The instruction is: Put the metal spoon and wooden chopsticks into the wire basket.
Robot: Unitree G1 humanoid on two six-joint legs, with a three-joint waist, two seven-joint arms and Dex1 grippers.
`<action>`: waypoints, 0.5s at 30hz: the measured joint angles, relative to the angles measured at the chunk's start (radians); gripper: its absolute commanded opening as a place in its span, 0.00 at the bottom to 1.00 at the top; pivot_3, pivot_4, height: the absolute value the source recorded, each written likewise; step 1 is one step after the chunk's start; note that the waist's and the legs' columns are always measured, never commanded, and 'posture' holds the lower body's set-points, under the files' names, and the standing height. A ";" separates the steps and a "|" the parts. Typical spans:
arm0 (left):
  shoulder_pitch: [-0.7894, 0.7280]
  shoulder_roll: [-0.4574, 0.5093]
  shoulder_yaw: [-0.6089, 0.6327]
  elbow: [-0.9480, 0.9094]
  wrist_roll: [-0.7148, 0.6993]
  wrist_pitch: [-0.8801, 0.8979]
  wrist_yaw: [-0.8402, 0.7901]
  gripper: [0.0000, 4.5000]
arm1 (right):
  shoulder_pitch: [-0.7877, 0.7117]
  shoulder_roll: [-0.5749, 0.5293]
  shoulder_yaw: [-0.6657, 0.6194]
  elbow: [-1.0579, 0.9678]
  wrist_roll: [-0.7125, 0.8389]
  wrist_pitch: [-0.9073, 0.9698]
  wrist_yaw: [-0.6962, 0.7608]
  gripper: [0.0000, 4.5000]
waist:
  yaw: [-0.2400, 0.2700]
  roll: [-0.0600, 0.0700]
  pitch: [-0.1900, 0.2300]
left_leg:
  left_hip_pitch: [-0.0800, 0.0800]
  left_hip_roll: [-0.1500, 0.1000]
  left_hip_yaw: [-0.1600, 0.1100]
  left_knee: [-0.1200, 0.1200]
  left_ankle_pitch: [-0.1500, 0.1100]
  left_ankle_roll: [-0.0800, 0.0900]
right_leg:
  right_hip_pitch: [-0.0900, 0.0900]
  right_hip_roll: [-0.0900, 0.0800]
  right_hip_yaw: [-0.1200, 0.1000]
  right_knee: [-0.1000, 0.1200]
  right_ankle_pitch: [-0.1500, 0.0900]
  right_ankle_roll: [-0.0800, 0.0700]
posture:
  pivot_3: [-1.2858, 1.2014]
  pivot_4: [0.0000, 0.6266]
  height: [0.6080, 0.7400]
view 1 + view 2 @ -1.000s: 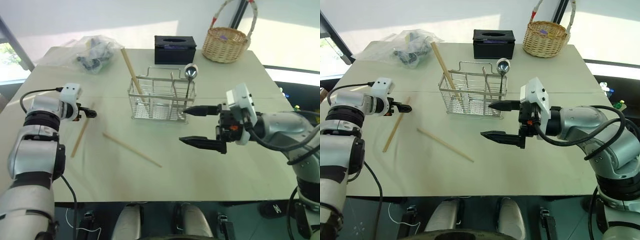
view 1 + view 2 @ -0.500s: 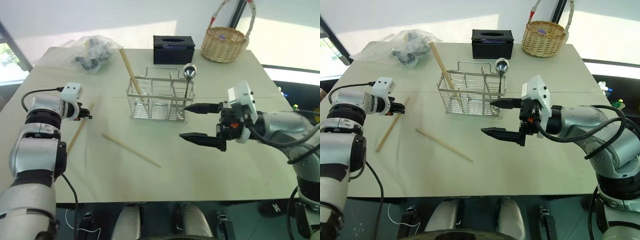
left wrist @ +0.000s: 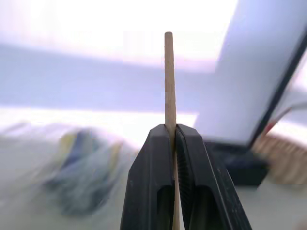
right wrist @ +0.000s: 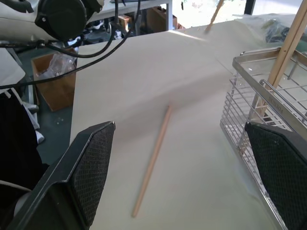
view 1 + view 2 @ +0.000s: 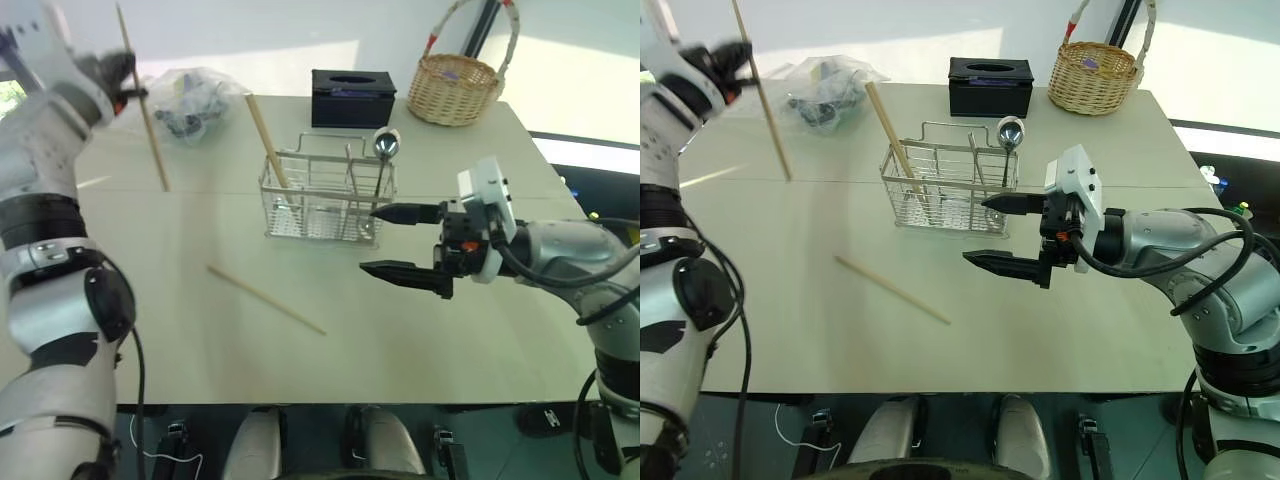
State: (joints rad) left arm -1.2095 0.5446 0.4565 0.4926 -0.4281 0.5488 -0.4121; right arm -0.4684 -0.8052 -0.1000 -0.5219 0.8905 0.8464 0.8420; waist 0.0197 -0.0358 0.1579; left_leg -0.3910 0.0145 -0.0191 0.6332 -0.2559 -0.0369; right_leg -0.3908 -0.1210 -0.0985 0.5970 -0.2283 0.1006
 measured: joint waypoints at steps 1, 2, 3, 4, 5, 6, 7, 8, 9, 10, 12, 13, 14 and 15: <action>-0.022 -0.025 0.003 -0.030 -0.019 -0.008 0.010 0.01 | 0.000 0.000 0.000 -0.001 0.000 0.000 -0.002 1.00 | 0.000 0.000 0.000 | 0.000 -0.001 0.000 0.000 0.000 0.000 | 0.000 0.000 0.000 0.000 0.000 0.000 | 0.52 0.24 0.74; -0.048 -0.049 0.002 -0.060 -0.040 -0.017 0.022 0.01 | 0.000 0.000 0.000 -0.002 0.000 0.000 -0.004 1.00 | -0.003 0.000 0.000 | 0.001 -0.001 0.000 0.000 0.000 0.000 | 0.001 0.000 0.000 0.000 0.000 0.000 | 0.52 0.24 0.74; -0.068 -0.071 0.003 -0.074 -0.050 -0.025 0.037 0.01 | 0.001 0.000 -0.001 -0.002 0.001 0.001 -0.008 1.00 | -0.005 0.001 0.000 | 0.002 -0.001 0.001 0.000 0.000 0.000 | 0.001 0.000 0.000 0.000 0.000 0.000 | 0.52 0.24 0.74; -0.089 -0.097 0.004 -0.075 -0.064 -0.030 0.058 0.01 | 0.002 0.000 -0.002 -0.003 0.000 0.001 -0.014 1.00 | -0.006 0.002 -0.001 | 0.002 -0.001 0.001 0.000 0.000 0.000 | 0.001 0.000 0.000 0.000 0.000 0.000 | 0.52 0.24 0.74; -0.097 -0.113 0.003 -0.072 -0.071 -0.031 0.070 0.01 | 0.002 0.000 -0.002 -0.003 0.001 0.001 -0.018 1.00 | -0.007 0.002 -0.001 | 0.003 -0.001 0.001 -0.001 0.000 0.000 | 0.001 0.000 0.000 0.000 0.000 0.000 | 0.52 0.24 0.74; -0.102 -0.129 0.002 -0.055 -0.080 -0.035 0.080 0.01 | 0.005 0.000 -0.002 -0.005 0.001 0.001 -0.025 1.00 | -0.010 0.003 -0.001 | 0.004 -0.001 0.001 -0.001 0.000 0.000 | 0.001 0.000 0.001 0.000 0.000 0.000 | 0.52 0.24 0.74; -0.103 -0.145 0.001 -0.028 -0.083 -0.046 0.085 0.01 | 0.010 0.001 -0.003 -0.008 0.002 0.001 -0.033 1.00 | -0.010 0.003 -0.001 | 0.005 -0.001 0.002 -0.001 0.000 0.000 | 0.001 0.000 0.001 0.000 0.000 0.000 | 0.52 0.24 0.74; -0.103 -0.158 -0.001 0.001 -0.083 -0.060 0.087 0.01 | 0.016 0.001 -0.003 -0.012 0.006 0.001 -0.042 1.00 | -0.010 0.003 -0.001 | 0.005 0.000 0.002 -0.001 0.000 0.000 | 0.001 0.001 0.001 0.000 0.000 0.000 | 0.52 0.24 0.74; -0.103 -0.166 -0.007 0.031 -0.081 -0.069 0.085 0.01 | 0.021 0.002 -0.004 -0.020 0.010 0.001 -0.050 1.00 | -0.010 0.003 0.000 | 0.004 0.000 0.002 -0.001 0.000 0.000 | 0.000 0.001 0.001 0.000 0.000 0.000 | 0.52 0.24 0.74; -0.103 -0.176 -0.018 0.054 -0.076 -0.087 0.080 0.01 | 0.027 0.002 -0.006 -0.028 0.016 0.001 -0.061 1.00 | -0.010 0.002 0.000 | 0.004 0.000 0.002 -0.001 0.000 0.000 | 0.000 0.001 0.001 0.000 0.000 0.000 | 0.52 0.24 0.74; -0.102 -0.193 -0.049 0.080 -0.058 -0.125 0.063 0.01 | 0.039 0.002 -0.014 -0.043 0.027 0.002 -0.082 1.00 | -0.007 0.002 0.000 | 0.003 0.000 0.002 -0.001 0.000 0.000 | 0.000 0.001 0.001 0.000 0.000 0.000 | 0.52 0.24 0.74; -0.101 -0.203 -0.066 0.086 -0.046 -0.144 0.053 0.01 | 0.044 0.003 -0.022 -0.047 0.033 0.003 -0.093 1.00 | -0.006 0.002 0.000 | 0.002 0.000 0.002 -0.001 0.000 0.000 | 0.000 0.001 0.001 0.000 0.000 0.000 | 0.52 0.24 0.74; -0.098 -0.214 -0.085 0.089 -0.035 -0.160 0.042 0.01 | 0.049 0.003 -0.030 -0.051 0.038 0.003 -0.106 1.00 | -0.004 0.002 0.000 | 0.002 0.000 0.002 -0.001 0.000 0.000 | 0.001 0.001 0.001 0.000 0.000 0.000 | 0.52 0.24 0.74; -0.092 -0.224 -0.099 0.091 -0.028 -0.174 0.034 0.01 | 0.056 0.003 -0.036 -0.057 0.042 0.004 -0.117 1.00 | -0.002 0.002 0.000 | 0.001 0.000 0.002 -0.001 0.000 0.000 | 0.001 0.001 0.001 0.000 0.000 0.000 | 0.52 0.24 0.74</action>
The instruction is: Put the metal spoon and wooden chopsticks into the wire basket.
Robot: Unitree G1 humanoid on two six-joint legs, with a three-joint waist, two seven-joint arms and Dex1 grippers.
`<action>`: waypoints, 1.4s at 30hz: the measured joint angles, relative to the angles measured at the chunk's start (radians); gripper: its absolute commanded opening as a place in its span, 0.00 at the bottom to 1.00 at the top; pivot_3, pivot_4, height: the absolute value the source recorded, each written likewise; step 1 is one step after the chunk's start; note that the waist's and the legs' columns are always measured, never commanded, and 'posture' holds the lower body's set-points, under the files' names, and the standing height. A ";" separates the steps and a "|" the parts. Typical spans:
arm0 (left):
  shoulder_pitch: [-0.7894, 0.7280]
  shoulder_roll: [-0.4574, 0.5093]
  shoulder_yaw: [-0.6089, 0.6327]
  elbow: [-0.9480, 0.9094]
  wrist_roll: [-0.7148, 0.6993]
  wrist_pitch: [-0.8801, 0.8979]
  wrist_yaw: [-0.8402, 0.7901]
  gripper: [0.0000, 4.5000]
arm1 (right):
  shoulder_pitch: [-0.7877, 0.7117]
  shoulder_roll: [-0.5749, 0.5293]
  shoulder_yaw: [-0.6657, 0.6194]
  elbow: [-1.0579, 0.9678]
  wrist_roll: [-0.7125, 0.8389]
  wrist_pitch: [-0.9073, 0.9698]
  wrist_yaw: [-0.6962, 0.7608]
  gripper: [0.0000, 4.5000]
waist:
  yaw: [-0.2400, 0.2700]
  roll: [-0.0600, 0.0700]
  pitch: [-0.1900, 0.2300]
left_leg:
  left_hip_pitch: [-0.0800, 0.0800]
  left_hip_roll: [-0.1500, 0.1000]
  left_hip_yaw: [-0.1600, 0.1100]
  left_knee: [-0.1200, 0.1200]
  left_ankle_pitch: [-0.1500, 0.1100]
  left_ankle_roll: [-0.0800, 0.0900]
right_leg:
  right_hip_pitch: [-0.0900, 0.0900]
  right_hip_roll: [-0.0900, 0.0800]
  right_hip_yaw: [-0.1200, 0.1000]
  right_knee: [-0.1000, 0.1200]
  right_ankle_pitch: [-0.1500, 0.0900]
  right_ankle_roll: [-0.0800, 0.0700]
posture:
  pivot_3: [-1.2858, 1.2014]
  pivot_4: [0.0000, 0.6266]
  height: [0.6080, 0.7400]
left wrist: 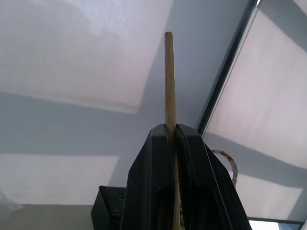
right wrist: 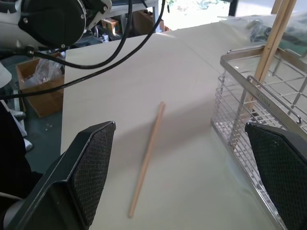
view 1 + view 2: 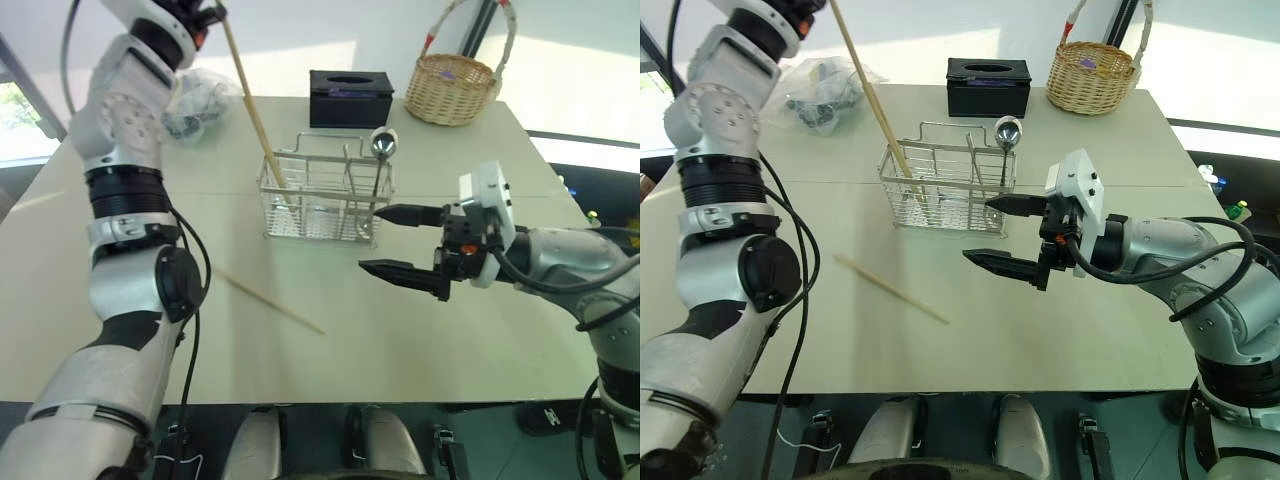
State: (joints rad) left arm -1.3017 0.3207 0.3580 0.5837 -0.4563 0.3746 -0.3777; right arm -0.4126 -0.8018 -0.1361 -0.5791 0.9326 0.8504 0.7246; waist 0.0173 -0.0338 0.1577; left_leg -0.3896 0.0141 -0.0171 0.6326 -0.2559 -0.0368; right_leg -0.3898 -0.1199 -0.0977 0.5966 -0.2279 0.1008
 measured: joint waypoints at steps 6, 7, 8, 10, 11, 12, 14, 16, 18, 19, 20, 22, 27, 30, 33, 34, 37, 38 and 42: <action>0.099 -0.087 -0.083 0.003 0.041 -0.052 -0.030 0.01 | 0.026 0.000 -0.035 -0.019 0.031 0.004 -0.062 1.00 | -0.003 0.000 0.000 | 0.000 0.000 0.000 0.000 0.000 0.000 | -0.001 0.000 0.000 0.000 0.000 0.000 | 0.52 0.24 0.74; 0.110 -0.095 -0.096 0.002 0.045 -0.054 -0.032 0.01 | 0.027 0.000 -0.036 -0.021 0.033 0.004 -0.068 1.00 | -0.003 0.000 0.000 | 0.000 0.000 0.000 0.000 0.000 0.000 | -0.001 0.000 0.000 0.000 0.000 0.000 | 0.52 0.24 0.74; 0.118 -0.102 -0.106 0.001 0.051 -0.055 -0.033 0.01 | 0.029 0.000 -0.037 -0.023 0.033 0.004 -0.072 1.00 | -0.004 0.000 0.000 | 0.000 0.000 0.000 0.000 0.000 0.000 | -0.001 0.000 0.000 0.000 0.000 0.000 | 0.52 0.24 0.74; 0.144 -0.114 -0.131 -0.015 0.062 -0.058 -0.034 0.01 | 0.033 0.000 -0.037 -0.023 0.033 0.004 -0.084 1.00 | -0.006 0.000 0.000 | 0.000 0.000 0.000 0.000 0.000 0.000 | -0.001 0.000 0.000 0.000 0.000 0.000 | 0.52 0.24 0.74; 0.167 -0.117 -0.146 -0.034 0.072 -0.059 -0.034 0.01 | 0.034 0.000 -0.038 -0.023 0.034 0.004 -0.091 1.00 | -0.006 0.000 0.000 | 0.000 0.000 0.000 0.000 0.000 0.000 | -0.001 0.000 0.000 0.000 0.000 0.000 | 0.52 0.24 0.74; 0.187 -0.120 -0.155 -0.051 0.076 -0.059 -0.034 0.01 | 0.034 0.001 -0.038 -0.023 0.034 0.004 -0.093 1.00 | -0.005 0.000 0.000 | 0.000 0.000 0.000 0.000 0.000 0.000 | -0.001 0.000 0.000 0.000 0.000 0.000 | 0.52 0.24 0.74; 0.234 -0.128 -0.170 -0.085 0.078 -0.054 -0.033 0.01 | 0.034 0.001 -0.038 -0.023 0.035 0.004 -0.098 1.00 | -0.004 0.000 0.000 | 0.000 0.000 0.000 0.000 0.000 0.000 | -0.001 0.000 0.000 0.000 0.000 0.000 | 0.52 0.24 0.74; 0.268 -0.129 -0.176 -0.121 0.076 -0.032 -0.028 0.21 | 0.034 0.001 -0.038 -0.023 0.035 0.004 -0.100 1.00 | -0.004 0.000 0.000 | 0.000 0.000 0.000 0.000 0.000 0.000 | -0.001 0.000 0.000 0.000 0.000 0.000 | 0.52 0.24 0.74; 0.286 -0.128 -0.176 -0.163 0.069 0.001 -0.022 0.42 | 0.033 0.001 -0.038 -0.023 0.034 0.003 -0.100 1.00 | -0.003 0.000 0.000 | 0.000 0.000 0.000 0.000 0.000 0.000 | -0.001 0.000 0.000 0.000 0.000 0.000 | 0.52 0.24 0.74; 0.289 -0.127 -0.176 -0.189 0.060 0.023 -0.021 0.53 | 0.033 0.001 -0.037 -0.021 0.034 0.002 -0.099 1.00 | -0.002 0.000 0.000 | 0.000 0.000 0.000 0.000 0.000 0.000 | -0.001 0.000 0.000 0.000 0.000 0.000 | 0.52 0.24 0.74; 0.292 -0.123 -0.175 -0.227 0.047 0.056 -0.019 0.62 | 0.030 0.001 -0.037 -0.018 0.034 0.000 -0.098 1.00 | -0.002 0.000 0.000 | -0.001 0.000 0.000 0.000 0.000 0.000 | -0.001 0.000 0.000 0.000 0.000 0.000 | 0.52 0.24 0.74; 0.293 -0.113 -0.173 -0.302 0.022 0.113 -0.013 0.62 | 0.024 0.001 -0.035 -0.010 0.032 -0.005 -0.094 1.00 | -0.003 0.000 0.000 | 0.000 0.000 0.000 0.000 0.000 0.000 | -0.001 0.000 0.000 0.000 0.000 0.000 | 0.52 0.24 0.74; 0.293 -0.073 -0.148 -0.426 -0.032 0.256 0.029 0.62 | 0.011 0.008 -0.025 0.009 0.024 -0.009 -0.081 1.00 | -0.005 0.001 0.000 | 0.000 0.000 0.000 0.000 0.000 0.000 | -0.001 0.000 0.000 0.000 0.000 0.000 | 0.52 0.24 0.74; 0.265 -0.041 -0.106 -0.469 -0.055 0.386 0.130 0.62 | -0.005 0.019 -0.007 0.025 0.015 -0.013 -0.073 1.00 | -0.005 0.000 0.000 | 0.000 0.000 -0.001 0.000 0.000 0.000 | -0.001 0.000 0.000 0.000 0.000 0.000 | 0.52 0.24 0.74; 0.165 -0.040 0.013 -0.470 -0.028 0.587 0.395 0.62 | -0.024 0.030 0.012 0.036 0.011 -0.014 -0.059 1.00 | -0.005 0.000 0.000 | 0.000 0.000 -0.002 0.000 0.000 0.000 | 0.000 0.000 0.000 0.000 0.000 0.000 | 0.52 0.24 0.74; 0.112 -0.062 0.098 -0.458 -0.006 0.675 0.530 0.62 | -0.029 0.034 0.016 0.039 0.009 -0.014 -0.053 1.00 | -0.005 0.000 0.000 | 0.000 0.000 -0.002 0.000 0.000 0.000 | 0.000 0.000 0.000 0.000 0.000 0.000 | 0.52 0.24 0.74; 0.017 -0.094 0.274 -0.422 0.075 0.859 0.804 0.62 | -0.040 0.038 0.028 0.055 -0.001 -0.016 -0.039 1.00 | -0.004 0.000 0.000 | 0.001 0.000 -0.002 0.000 0.000 0.000 | 0.001 0.000 0.000 0.001 0.000 0.001 | 0.52 0.24 0.74; 0.005 -0.114 0.315 -0.420 0.109 0.899 0.879 0.62 | -0.040 0.039 0.034 0.061 -0.007 -0.016 -0.033 1.00 | -0.002 -0.001 0.000 | 0.001 0.000 -0.003 0.000 0.000 0.000 | 0.001 0.000 0.000 0.001 0.000 0.000 | 0.52 0.24 0.74; -0.021 -0.201 0.410 -0.424 0.217 0.982 1.071 0.62 | -0.051 0.050 0.060 0.069 -0.017 -0.016 -0.009 1.00 | -0.001 -0.003 0.001 | -0.001 -0.001 -0.003 0.000 0.000 0.000 | 0.000 0.000 0.000 0.000 0.000 0.000 | 0.52 0.24 0.74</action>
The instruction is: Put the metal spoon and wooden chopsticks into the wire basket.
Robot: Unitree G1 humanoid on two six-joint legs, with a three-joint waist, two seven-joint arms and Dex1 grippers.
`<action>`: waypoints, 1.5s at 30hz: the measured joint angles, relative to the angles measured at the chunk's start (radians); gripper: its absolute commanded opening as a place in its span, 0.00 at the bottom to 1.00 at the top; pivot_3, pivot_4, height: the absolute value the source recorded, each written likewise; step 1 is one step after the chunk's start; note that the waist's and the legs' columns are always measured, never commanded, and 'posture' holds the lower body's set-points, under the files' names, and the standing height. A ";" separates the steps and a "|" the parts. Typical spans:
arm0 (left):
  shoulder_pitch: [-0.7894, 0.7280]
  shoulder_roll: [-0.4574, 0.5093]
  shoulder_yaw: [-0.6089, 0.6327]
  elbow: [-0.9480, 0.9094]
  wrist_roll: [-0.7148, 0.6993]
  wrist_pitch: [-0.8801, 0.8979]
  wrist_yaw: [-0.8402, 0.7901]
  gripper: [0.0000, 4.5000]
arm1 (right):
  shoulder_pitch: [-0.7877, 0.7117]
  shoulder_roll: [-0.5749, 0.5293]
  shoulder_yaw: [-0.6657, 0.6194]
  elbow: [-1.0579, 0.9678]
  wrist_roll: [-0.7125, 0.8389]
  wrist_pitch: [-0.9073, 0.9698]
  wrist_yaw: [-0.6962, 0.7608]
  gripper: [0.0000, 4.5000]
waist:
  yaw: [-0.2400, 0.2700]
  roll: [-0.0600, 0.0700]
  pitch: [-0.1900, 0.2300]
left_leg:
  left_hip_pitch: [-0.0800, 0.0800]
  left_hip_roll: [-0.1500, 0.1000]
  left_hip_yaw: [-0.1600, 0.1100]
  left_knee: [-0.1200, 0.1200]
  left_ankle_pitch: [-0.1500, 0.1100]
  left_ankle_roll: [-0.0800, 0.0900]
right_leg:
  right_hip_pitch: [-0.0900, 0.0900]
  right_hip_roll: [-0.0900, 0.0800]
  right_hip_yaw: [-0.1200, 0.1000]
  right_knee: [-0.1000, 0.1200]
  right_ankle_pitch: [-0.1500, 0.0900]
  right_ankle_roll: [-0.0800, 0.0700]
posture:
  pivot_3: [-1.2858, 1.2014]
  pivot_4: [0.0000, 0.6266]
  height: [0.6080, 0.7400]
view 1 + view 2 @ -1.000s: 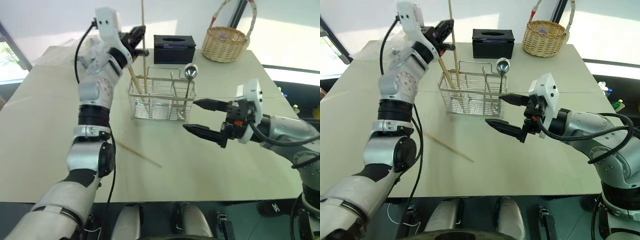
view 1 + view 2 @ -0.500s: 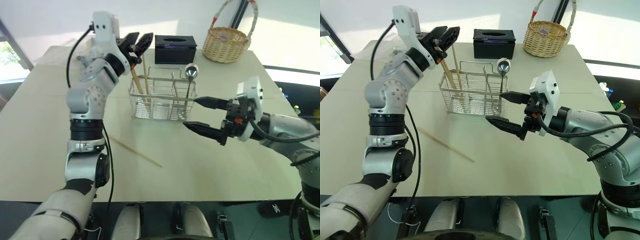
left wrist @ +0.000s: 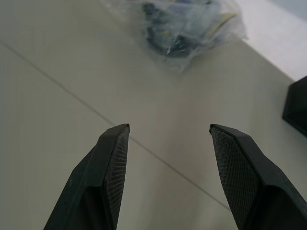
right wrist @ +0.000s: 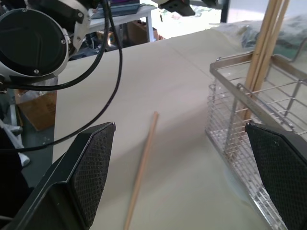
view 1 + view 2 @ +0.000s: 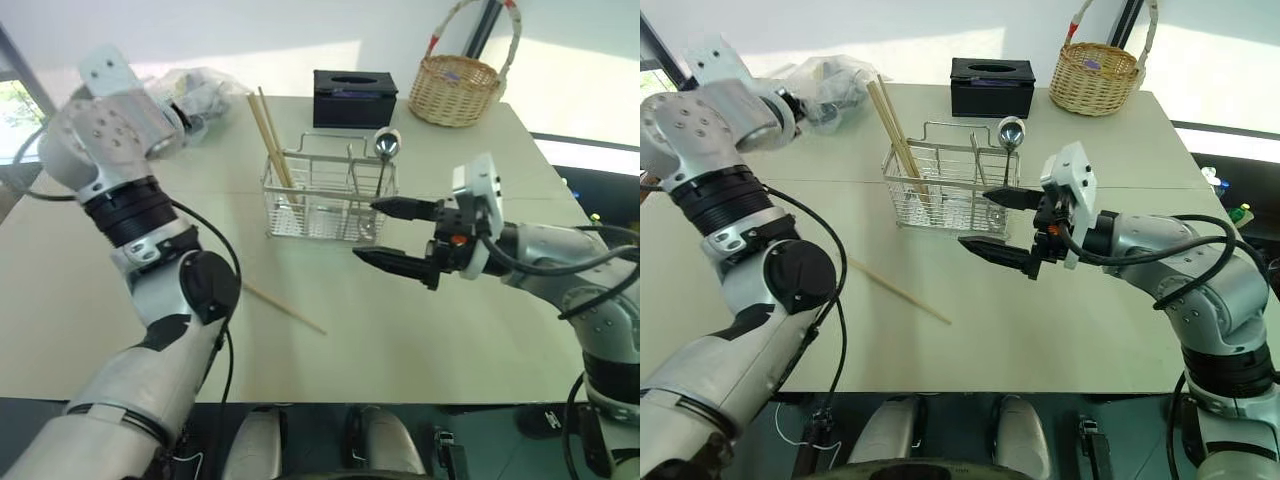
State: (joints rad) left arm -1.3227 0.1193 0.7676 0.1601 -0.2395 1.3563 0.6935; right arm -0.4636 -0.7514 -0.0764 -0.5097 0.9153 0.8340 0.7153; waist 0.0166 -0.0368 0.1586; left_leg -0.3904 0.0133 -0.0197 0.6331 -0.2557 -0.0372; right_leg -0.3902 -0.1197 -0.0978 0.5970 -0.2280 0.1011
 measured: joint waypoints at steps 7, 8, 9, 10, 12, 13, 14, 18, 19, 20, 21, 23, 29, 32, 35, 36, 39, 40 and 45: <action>-0.053 -0.130 0.070 -0.046 0.187 0.170 0.168 0.62 | -0.011 0.013 0.011 0.025 -0.014 0.000 0.015 1.00 | -0.002 0.001 -0.001 | 0.001 0.000 0.001 -0.001 0.000 -0.001 | 0.000 0.000 0.000 -0.001 0.000 0.000 | 0.52 0.24 0.74; -0.038 -0.153 0.083 -0.042 0.221 0.195 0.186 0.62 | -0.012 0.016 0.016 0.025 -0.019 0.000 0.017 1.00 | -0.002 0.001 -0.001 | 0.001 0.000 0.001 -0.001 0.000 -0.001 | 0.000 0.000 0.000 -0.001 0.000 0.000 | 0.52 0.24 0.74; -0.027 -0.168 0.100 -0.031 0.249 0.210 0.201 0.62 | -0.012 0.017 0.018 0.025 -0.021 0.000 0.017 1.00 | -0.002 0.001 -0.001 | 0.001 0.000 0.001 -0.001 0.001 -0.002 | 0.000 0.000 0.000 -0.001 0.000 0.000 | 0.52 0.24 0.74; -0.017 -0.186 0.130 -0.011 0.281 0.224 0.216 0.62 | -0.012 0.018 0.019 0.025 -0.024 0.000 0.017 1.00 | -0.003 0.001 -0.001 | 0.002 0.000 0.001 -0.001 0.001 -0.002 | -0.001 0.000 0.000 -0.001 0.000 0.000 | 0.52 0.24 0.74; 0.011 -0.212 0.175 0.025 0.334 0.239 0.233 0.62 | -0.012 0.019 0.020 0.025 -0.028 0.000 0.017 1.00 | -0.003 0.001 0.000 | 0.001 0.000 0.001 -0.001 0.001 -0.002 | -0.001 0.000 0.000 -0.001 0.000 0.000 | 0.52 0.24 0.74; 0.023 -0.222 0.191 0.033 0.353 0.246 0.237 0.62 | -0.012 0.020 0.020 0.025 -0.028 0.000 0.016 1.00 | -0.003 0.001 0.000 | 0.001 0.000 0.001 -0.001 0.001 -0.002 | -0.001 0.000 0.000 -0.001 0.000 0.000 | 0.52 0.24 0.74; 0.036 -0.235 0.200 0.036 0.375 0.248 0.238 0.62 | -0.012 0.022 0.020 0.023 -0.028 0.001 0.014 1.00 | -0.003 0.000 0.000 | 0.000 0.000 0.001 -0.001 0.001 -0.002 | -0.002 0.000 0.000 -0.001 0.000 0.000 | 0.52 0.24 0.74; 0.059 -0.253 0.202 0.040 0.418 0.245 0.229 0.62 | -0.011 0.025 0.018 0.016 -0.025 0.010 -0.001 1.00 | -0.001 0.000 0.000 | 0.000 0.000 0.001 -0.001 0.001 -0.002 | -0.002 0.000 0.000 -0.001 0.000 0.000 | 0.52 0.24 0.74; 0.060 -0.257 0.210 0.044 0.428 0.242 0.228 0.62 | -0.009 0.025 0.015 0.010 -0.024 0.013 -0.005 1.00 | -0.001 0.000 0.000 | 0.000 0.000 0.001 -0.001 0.001 -0.002 | -0.001 0.000 0.000 -0.001 0.000 0.000 | 0.52 0.24 0.74; 0.063 -0.259 0.217 0.048 0.432 0.237 0.228 0.62 | -0.008 0.025 0.014 0.006 -0.020 0.014 -0.007 1.00 | -0.001 0.000 0.000 | 0.000 0.000 0.001 -0.001 0.001 -0.002 | -0.001 0.000 0.000 -0.001 0.000 0.000 | 0.52 0.24 0.74; 0.065 -0.263 0.230 0.057 0.438 0.228 0.228 0.62 | -0.007 0.025 0.012 0.001 -0.014 0.016 -0.011 1.00 | -0.001 0.000 0.000 | 0.000 0.000 0.001 -0.001 0.001 -0.002 | -0.001 0.000 0.000 -0.001 0.000 0.000 | 0.52 0.24 0.74; 0.070 -0.281 0.250 0.063 0.448 0.219 0.229 0.62 | -0.002 0.025 0.004 -0.007 -0.004 0.026 -0.020 1.00 | 0.000 0.000 0.000 | 0.000 0.000 0.001 -0.001 0.001 -0.002 | -0.001 0.000 0.000 -0.001 0.000 0.000 | 0.52 0.24 0.74; 0.070 -0.328 0.292 0.069 0.453 0.138 0.258 0.62 | 0.007 0.024 -0.011 -0.019 0.019 0.047 -0.044 1.00 | 0.000 0.002 -0.001 | 0.001 0.000 0.001 -0.001 0.001 -0.002 | -0.001 0.000 0.000 -0.002 0.000 0.000 | 0.52 0.24 0.74; 0.055 -0.359 0.348 0.062 0.443 0.068 0.301 0.62 | 0.007 0.024 -0.013 -0.020 0.031 0.054 -0.054 1.00 | 0.003 0.002 -0.001 | 0.001 0.000 0.001 -0.001 0.001 -0.002 | 0.000 0.000 0.000 -0.002 0.000 0.000 | 0.52 0.24 0.74; 0.040 -0.379 0.400 0.052 0.411 0.018 0.346 0.62 | 0.007 0.020 -0.020 -0.026 0.035 0.055 -0.060 1.00 | 0.012 0.003 -0.002 | 0.002 0.000 0.001 0.000 0.001 -0.002 | 0.000 0.000 0.000 -0.002 0.000 0.000 | 0.52 0.24 0.74; 0.035 -0.381 0.416 0.050 0.398 0.004 0.361 0.62 | 0.007 0.017 -0.021 -0.026 0.038 0.055 -0.060 1.00 | 0.017 0.003 -0.002 | 0.002 0.000 0.001 0.000 0.001 -0.002 | 0.000 0.000 0.000 -0.002 0.000 0.000 | 0.52 0.24 0.74; 0.030 -0.383 0.447 0.031 0.357 -0.018 0.398 0.62 | 0.006 0.012 -0.025 -0.026 0.040 0.055 -0.061 1.00 | 0.022 0.003 -0.002 | 0.002 0.000 0.001 0.000 0.001 -0.002 | -0.001 0.000 0.000 -0.002 0.000 0.000 | 0.52 0.24 0.74; 0.029 -0.383 0.454 0.026 0.346 -0.020 0.406 0.62 | 0.005 0.011 -0.025 -0.026 0.041 0.055 -0.062 1.00 | 0.022 0.003 -0.002 | 0.002 0.000 0.002 0.000 0.001 -0.002 | -0.001 0.000 0.000 -0.002 0.000 0.000 | 0.52 0.24 0.74; 0.029 -0.383 0.473 0.017 0.292 -0.039 0.442 0.33 | -0.007 0.011 -0.026 -0.025 0.041 0.055 -0.066 1.00 | 0.021 0.003 -0.002 | 0.001 0.000 0.002 -0.001 0.001 -0.002 | -0.001 0.000 0.000 -0.002 0.000 0.000 | 0.52 0.24 0.74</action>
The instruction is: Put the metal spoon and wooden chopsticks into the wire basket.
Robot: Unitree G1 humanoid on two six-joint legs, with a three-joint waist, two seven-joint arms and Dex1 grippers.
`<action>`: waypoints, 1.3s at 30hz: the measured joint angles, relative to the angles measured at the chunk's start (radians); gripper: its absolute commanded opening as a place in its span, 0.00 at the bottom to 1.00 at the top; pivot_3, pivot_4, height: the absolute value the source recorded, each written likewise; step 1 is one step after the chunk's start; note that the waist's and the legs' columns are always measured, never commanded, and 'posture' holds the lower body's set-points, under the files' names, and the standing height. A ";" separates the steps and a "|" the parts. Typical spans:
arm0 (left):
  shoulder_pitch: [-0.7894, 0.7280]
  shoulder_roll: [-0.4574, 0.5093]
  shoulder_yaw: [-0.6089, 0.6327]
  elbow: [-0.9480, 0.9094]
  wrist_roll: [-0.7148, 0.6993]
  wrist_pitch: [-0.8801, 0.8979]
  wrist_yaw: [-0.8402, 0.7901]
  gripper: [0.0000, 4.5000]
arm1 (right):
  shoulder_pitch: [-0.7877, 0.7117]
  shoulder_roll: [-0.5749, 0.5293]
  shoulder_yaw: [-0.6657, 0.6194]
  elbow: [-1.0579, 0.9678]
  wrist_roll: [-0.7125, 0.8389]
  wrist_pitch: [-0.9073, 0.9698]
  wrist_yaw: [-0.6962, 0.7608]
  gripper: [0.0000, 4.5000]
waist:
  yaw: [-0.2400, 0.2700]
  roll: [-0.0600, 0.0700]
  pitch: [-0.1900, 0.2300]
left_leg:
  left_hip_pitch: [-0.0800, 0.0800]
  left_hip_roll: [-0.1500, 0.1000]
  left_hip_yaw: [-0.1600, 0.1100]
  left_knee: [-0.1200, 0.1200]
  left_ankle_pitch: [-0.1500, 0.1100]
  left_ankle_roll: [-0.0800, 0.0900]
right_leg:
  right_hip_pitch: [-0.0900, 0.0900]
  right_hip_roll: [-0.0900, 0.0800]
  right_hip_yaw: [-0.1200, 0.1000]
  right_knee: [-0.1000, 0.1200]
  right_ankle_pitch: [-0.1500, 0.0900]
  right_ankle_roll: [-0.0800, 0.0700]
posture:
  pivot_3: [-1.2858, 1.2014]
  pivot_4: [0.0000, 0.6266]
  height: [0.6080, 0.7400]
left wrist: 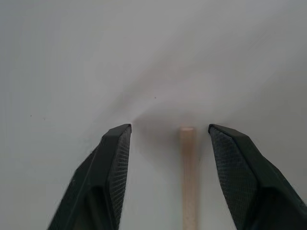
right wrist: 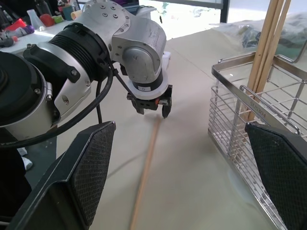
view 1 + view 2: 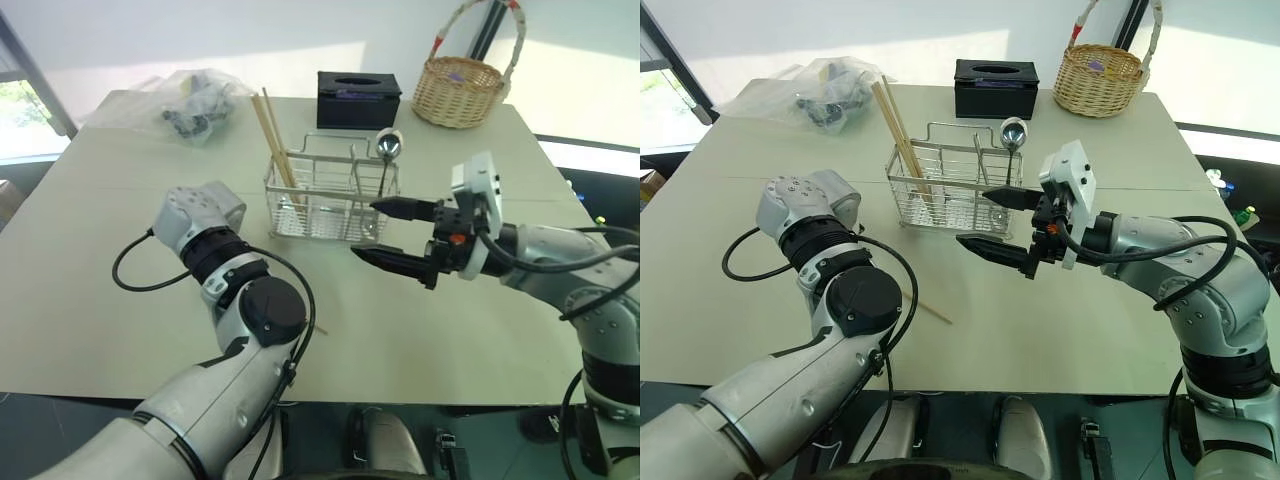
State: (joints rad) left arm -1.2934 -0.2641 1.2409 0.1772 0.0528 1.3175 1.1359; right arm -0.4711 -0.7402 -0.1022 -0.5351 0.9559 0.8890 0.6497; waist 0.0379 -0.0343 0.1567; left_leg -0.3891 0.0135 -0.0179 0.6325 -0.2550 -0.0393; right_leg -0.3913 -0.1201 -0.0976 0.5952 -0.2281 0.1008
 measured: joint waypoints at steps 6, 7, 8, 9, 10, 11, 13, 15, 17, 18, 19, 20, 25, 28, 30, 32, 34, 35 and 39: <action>0.001 0.000 0.004 0.000 -0.045 -0.017 0.030 0.01 | -0.008 0.003 0.000 0.011 0.000 0.000 -0.007 1.00 | 0.002 -0.001 0.000 | -0.001 0.000 0.000 0.000 0.000 0.000 | -0.001 0.000 0.000 0.000 0.000 0.000 | 0.52 0.24 0.74; 0.001 0.000 0.005 0.001 -0.055 -0.023 0.032 0.01 | -0.009 0.004 0.000 0.012 0.000 0.000 -0.008 1.00 | 0.002 -0.001 0.000 | -0.001 0.000 0.000 0.000 0.000 0.000 | -0.001 0.000 0.000 0.000 0.000 0.000 | 0.52 0.24 0.74; 0.001 0.000 0.007 0.001 -0.066 -0.029 0.033 0.01 | -0.010 0.006 0.000 0.012 0.001 0.000 -0.011 1.00 | 0.002 -0.001 0.000 | -0.001 0.000 0.000 0.000 0.000 0.000 | -0.001 0.000 0.000 0.000 0.000 0.000 | 0.52 0.24 0.74; 0.002 0.000 0.008 0.002 -0.073 -0.036 0.035 0.01 | -0.012 0.007 0.000 0.012 0.001 0.000 -0.013 1.00 | 0.002 -0.001 0.000 | -0.001 0.000 0.000 0.000 0.000 0.000 | -0.001 0.000 0.000 -0.001 0.000 0.000 | 0.52 0.24 0.74; 0.002 0.000 0.009 0.003 -0.085 -0.041 0.037 0.01 | -0.015 0.008 0.000 0.012 0.001 0.000 -0.015 1.00 | 0.002 -0.001 0.001 | -0.001 0.000 0.000 0.000 0.000 0.000 | -0.001 0.000 0.000 -0.001 0.000 0.000 | 0.52 0.24 0.74; 0.002 0.000 0.009 0.004 -0.090 -0.045 0.039 0.01 | -0.021 0.009 0.000 0.013 0.001 0.000 -0.015 1.00 | 0.002 -0.001 0.001 | -0.001 0.000 0.000 0.000 0.000 0.000 | -0.001 0.000 0.000 -0.001 0.000 0.000 | 0.52 0.24 0.74; 0.005 0.001 0.007 0.006 -0.105 -0.061 0.040 0.01 | -0.028 0.012 0.000 0.014 0.002 0.000 -0.016 1.00 | 0.002 -0.001 0.001 | -0.001 0.000 0.000 0.000 0.000 0.000 | -0.001 0.000 0.000 -0.001 0.000 0.000 | 0.52 0.24 0.74; 0.025 0.008 -0.026 0.013 -0.117 -0.080 0.012 0.01 | -0.028 0.015 0.000 0.015 0.002 0.001 -0.018 1.00 | 0.002 -0.001 0.001 | -0.001 0.000 0.000 0.000 0.000 0.000 | -0.001 0.000 0.000 -0.001 0.000 0.000 | 0.52 0.24 0.74; 0.059 0.032 -0.087 0.033 -0.129 -0.091 -0.045 0.01 | -0.028 0.015 0.000 0.018 0.002 0.001 -0.020 1.00 | 0.002 -0.001 0.000 | -0.001 0.000 0.000 0.000 0.000 0.000 | -0.001 0.000 0.000 0.000 0.000 0.000 | 0.52 0.24 0.74; 0.070 0.051 -0.109 0.051 -0.136 -0.097 -0.075 0.01 | -0.028 0.016 0.000 0.019 0.002 0.001 -0.020 1.00 | 0.002 -0.001 0.000 | -0.001 0.000 0.000 0.000 0.000 0.000 | -0.001 0.000 0.000 0.000 0.000 0.000 | 0.52 0.24 0.74; 0.081 0.082 -0.137 0.079 -0.145 -0.103 -0.111 0.01 | -0.028 0.016 0.000 0.019 0.001 0.001 -0.020 1.00 | 0.002 -0.001 0.000 | -0.001 0.000 0.000 0.000 0.000 0.000 | -0.001 0.000 0.000 0.000 0.000 0.000 | 0.52 0.24 0.74; 0.092 0.124 -0.170 0.105 -0.152 -0.109 -0.155 0.01 | -0.028 0.016 0.000 0.020 0.001 0.001 -0.020 1.00 | -0.001 -0.001 0.000 | -0.001 0.000 0.000 0.000 0.000 0.000 | -0.002 0.000 0.000 0.001 0.000 0.000 | 0.52 0.24 0.74; 0.123 0.435 -0.398 0.258 -0.165 -0.224 -0.456 0.01 | -0.028 0.015 0.000 0.025 0.000 0.000 -0.018 1.00 | -0.023 -0.001 0.001 | -0.001 0.001 0.001 -0.001 0.000 0.000 | -0.004 0.002 0.000 0.002 0.000 -0.001 | 0.52 0.24 0.74; 0.093 0.624 -0.542 0.406 -0.169 -0.372 -0.700 0.01 | -0.027 0.015 0.000 0.029 -0.002 0.000 -0.018 1.00 | -0.024 0.000 0.001 | -0.001 0.001 0.001 -0.001 0.000 0.000 | -0.003 0.001 0.000 0.002 0.001 -0.001 | 0.52 0.24 0.74; 0.049 0.713 -0.613 0.504 -0.171 -0.467 -0.840 0.01 | -0.027 0.016 0.000 0.029 -0.004 -0.001 -0.017 1.00 | -0.020 -0.001 0.001 | -0.002 0.001 0.001 -0.001 0.000 0.000 | -0.002 0.001 0.000 0.002 0.001 -0.001 | 0.52 0.24 0.74; -0.011 0.799 -0.688 0.605 -0.167 -0.593 -0.989 0.01 | -0.021 0.016 0.000 0.029 -0.009 -0.002 -0.018 1.00 | -0.022 -0.002 0.001 | -0.003 0.001 0.001 -0.001 0.000 0.000 | -0.002 0.001 0.000 0.001 0.001 -0.001 | 0.52 0.24 0.74; -0.098 0.856 -0.719 0.674 -0.184 -0.717 -1.145 0.01 | -0.007 0.018 0.000 0.029 -0.010 -0.003 -0.021 1.00 | -0.022 -0.002 0.001 | -0.003 0.001 0.001 -0.001 0.000 0.000 | -0.002 0.001 0.000 0.000 0.001 -0.001 | 0.52 0.24 0.74; -0.129 0.864 -0.719 0.687 -0.199 -0.746 -1.190 0.01 | -0.004 0.020 0.000 0.029 -0.011 -0.003 -0.023 1.00 | -0.022 -0.002 0.001 | -0.003 0.001 0.001 -0.001 0.000 0.000 | -0.002 0.001 0.000 0.000 0.001 -0.001 | 0.52 0.24 0.74; -0.259 0.875 -0.716 0.718 -0.328 -0.827 -1.464 0.01 | 0.002 0.026 0.000 0.026 -0.012 -0.005 -0.027 1.00 | -0.025 -0.001 0.001 | -0.002 0.001 0.002 -0.001 0.000 0.000 | -0.002 0.000 0.000 0.001 0.001 -0.001 | 0.52 0.24 0.74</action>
State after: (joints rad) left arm -1.5528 0.6104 0.5253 0.8950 -0.2757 0.4900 -0.3279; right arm -0.4688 -0.7145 -0.1019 -0.5093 0.9440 0.8845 0.6227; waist 0.0129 -0.0356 0.1577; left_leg -0.3912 0.0145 -0.0161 0.6311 -0.2549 -0.0392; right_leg -0.3932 -0.1198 -0.0977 0.5958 -0.2273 0.0996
